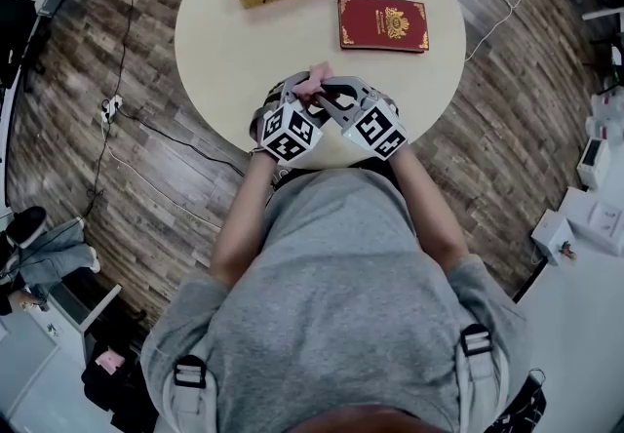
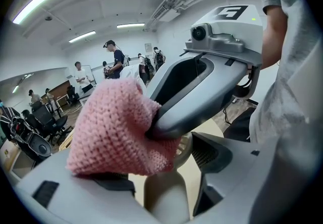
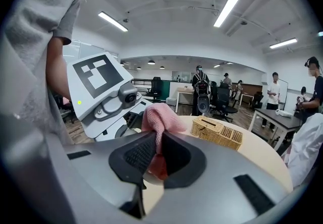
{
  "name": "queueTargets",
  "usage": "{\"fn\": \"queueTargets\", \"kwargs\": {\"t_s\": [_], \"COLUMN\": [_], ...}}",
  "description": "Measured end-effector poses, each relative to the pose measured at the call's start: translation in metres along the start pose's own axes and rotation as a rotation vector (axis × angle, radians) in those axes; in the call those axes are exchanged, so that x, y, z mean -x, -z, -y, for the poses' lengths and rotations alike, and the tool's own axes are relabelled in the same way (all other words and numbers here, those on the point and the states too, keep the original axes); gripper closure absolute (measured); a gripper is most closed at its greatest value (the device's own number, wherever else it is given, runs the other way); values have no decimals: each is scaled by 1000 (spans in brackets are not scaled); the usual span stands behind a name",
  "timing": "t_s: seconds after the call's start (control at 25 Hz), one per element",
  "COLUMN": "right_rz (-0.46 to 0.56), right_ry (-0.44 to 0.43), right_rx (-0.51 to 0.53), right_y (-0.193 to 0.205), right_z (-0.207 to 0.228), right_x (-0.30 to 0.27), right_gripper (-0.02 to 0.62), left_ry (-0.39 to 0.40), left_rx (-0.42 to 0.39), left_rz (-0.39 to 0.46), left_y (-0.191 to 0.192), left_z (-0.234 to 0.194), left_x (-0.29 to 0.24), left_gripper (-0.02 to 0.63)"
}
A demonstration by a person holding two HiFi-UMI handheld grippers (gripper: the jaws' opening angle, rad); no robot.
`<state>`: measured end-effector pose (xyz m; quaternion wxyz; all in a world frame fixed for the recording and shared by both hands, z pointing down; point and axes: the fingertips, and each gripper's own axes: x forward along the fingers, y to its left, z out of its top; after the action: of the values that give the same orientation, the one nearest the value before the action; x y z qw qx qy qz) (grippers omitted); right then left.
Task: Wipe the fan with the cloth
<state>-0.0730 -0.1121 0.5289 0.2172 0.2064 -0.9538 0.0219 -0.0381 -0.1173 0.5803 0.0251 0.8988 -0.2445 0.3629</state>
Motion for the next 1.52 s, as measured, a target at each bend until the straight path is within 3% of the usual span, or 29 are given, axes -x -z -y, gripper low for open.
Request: {"fn": "queueTargets", "kwargs": {"t_s": [0.44, 0.68, 1.12, 1.52], "right_rz": [-13, -13, 1, 3], "right_ry": [-53, -34, 84, 83], "right_rx": [-15, -7, 33, 70], "right_y": [8, 14, 15, 3], "right_z": [-16, -13, 11, 12], "right_x": [-1, 6, 21, 12], "right_gripper": [552, 552, 552, 552], "left_ry": [-13, -21, -27, -4], "left_rx": [0, 6, 13, -12], "left_rz": [-3, -1, 6, -2], "left_y": [5, 7, 4, 1], "left_z": [-9, -10, -10, 8], "left_x": [2, 2, 5, 3], "left_gripper": [236, 236, 236, 236]}}
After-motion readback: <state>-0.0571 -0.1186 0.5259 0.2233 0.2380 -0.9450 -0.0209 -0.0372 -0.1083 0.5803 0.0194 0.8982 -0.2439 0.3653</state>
